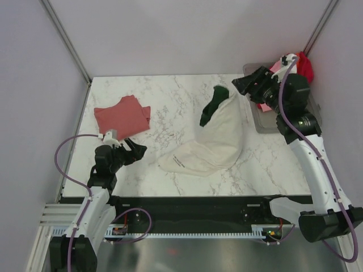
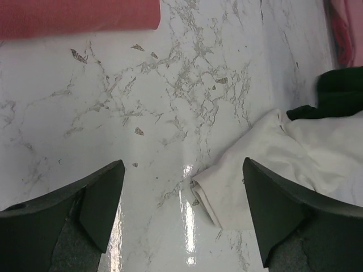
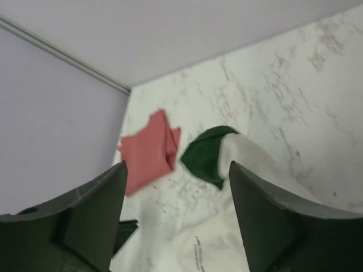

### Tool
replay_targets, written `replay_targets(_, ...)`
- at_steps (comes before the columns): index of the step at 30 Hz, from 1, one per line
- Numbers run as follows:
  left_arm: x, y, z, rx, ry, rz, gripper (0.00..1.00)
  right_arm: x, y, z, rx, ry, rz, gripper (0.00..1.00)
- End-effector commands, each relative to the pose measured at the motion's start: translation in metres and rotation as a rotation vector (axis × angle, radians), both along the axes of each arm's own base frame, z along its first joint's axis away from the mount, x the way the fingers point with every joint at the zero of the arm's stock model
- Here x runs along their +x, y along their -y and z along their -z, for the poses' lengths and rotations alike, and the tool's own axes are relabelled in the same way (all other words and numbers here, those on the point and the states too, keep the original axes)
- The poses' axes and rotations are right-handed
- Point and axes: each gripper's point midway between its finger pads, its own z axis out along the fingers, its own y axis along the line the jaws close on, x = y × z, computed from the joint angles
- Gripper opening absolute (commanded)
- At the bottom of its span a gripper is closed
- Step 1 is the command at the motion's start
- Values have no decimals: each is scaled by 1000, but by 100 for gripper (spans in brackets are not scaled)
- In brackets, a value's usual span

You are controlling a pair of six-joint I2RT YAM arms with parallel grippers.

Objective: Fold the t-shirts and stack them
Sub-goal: Move the tshirt to the center of the board

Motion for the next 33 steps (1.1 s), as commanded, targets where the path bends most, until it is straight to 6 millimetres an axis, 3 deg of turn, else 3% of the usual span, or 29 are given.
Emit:
replay_targets(1, 6, 5, -20, -23, 65, 27, 93, -7, -9, 32, -46, -39, -75, 83)
replay_targets(2, 7, 6, -21, -25, 74, 32, 95, -6, -8, 54, -78, -73, -83, 84)
replay_targets(4, 6, 13, -20, -40, 65, 63, 96, -5, -5, 79, -101, -113, -63, 84)
replay_targets(5, 7, 19, -23, -44, 78, 90, 96, -4, -6, 106, -122, -152, -62, 84)
replay_targets(7, 11, 23, -26, -32, 77, 100, 96, -2, -6, 134, -144, -186, -50, 84)
replay_targets(8, 11, 29, -21, -24, 53, 114, 96, -3, -6, 158, -154, -217, -46, 84)
replay_targets(10, 23, 26, -26, -1, 47, 69, 96, 0, -6, 179, -163, -233, -38, 83)
replay_targets(12, 31, 24, -14, 8, -23, 33, 95, 0, -9, 203, -172, -235, -27, 82)
replay_targets(13, 39, 24, -21, -5, -28, 12, 94, 1, -10, 211, -181, -235, -16, 82)
replay_targets(15, 50, 21, -4, 9, -109, -29, 93, 3, -10, 227, -199, -223, 6, 81)
replay_targets(17, 70, 24, -12, -4, -120, -42, 92, 4, -10, 242, -219, -220, 21, 80)
replay_targets(18, 76, 27, 3, 2, -178, -42, 91, 3, -10, 247, -230, -215, 20, 80)
replay_targets(19, 91, 31, -11, -9, -160, -38, 89, 0, -9, 261, -256, -226, 13, 80)
replay_targets(23, 125, 47, -10, 8, -217, -19, 86, -2, 0, 277, -292, -218, 45, 82)
replay_targets(26, 155, 47, -7, 41, -242, -48, 89, -5, 1, 284, -280, -202, 53, 82)
replay_targets(30, 177, 42, 19, 113, -354, -74, 89, -11, 3, 285, -253, -175, 64, 81)
replay_targets(31, 187, 43, 17, 117, -347, -79, 87, -15, 4, 286, -250, -167, 61, 81)
replay_targets(32, 189, 41, 34, 135, -385, -87, 87, -15, 5, 283, -241, -150, 68, 81)
replay_targets(33, 197, 41, 31, 143, -378, -87, 87, -17, 5, 280, -236, -137, 73, 81)
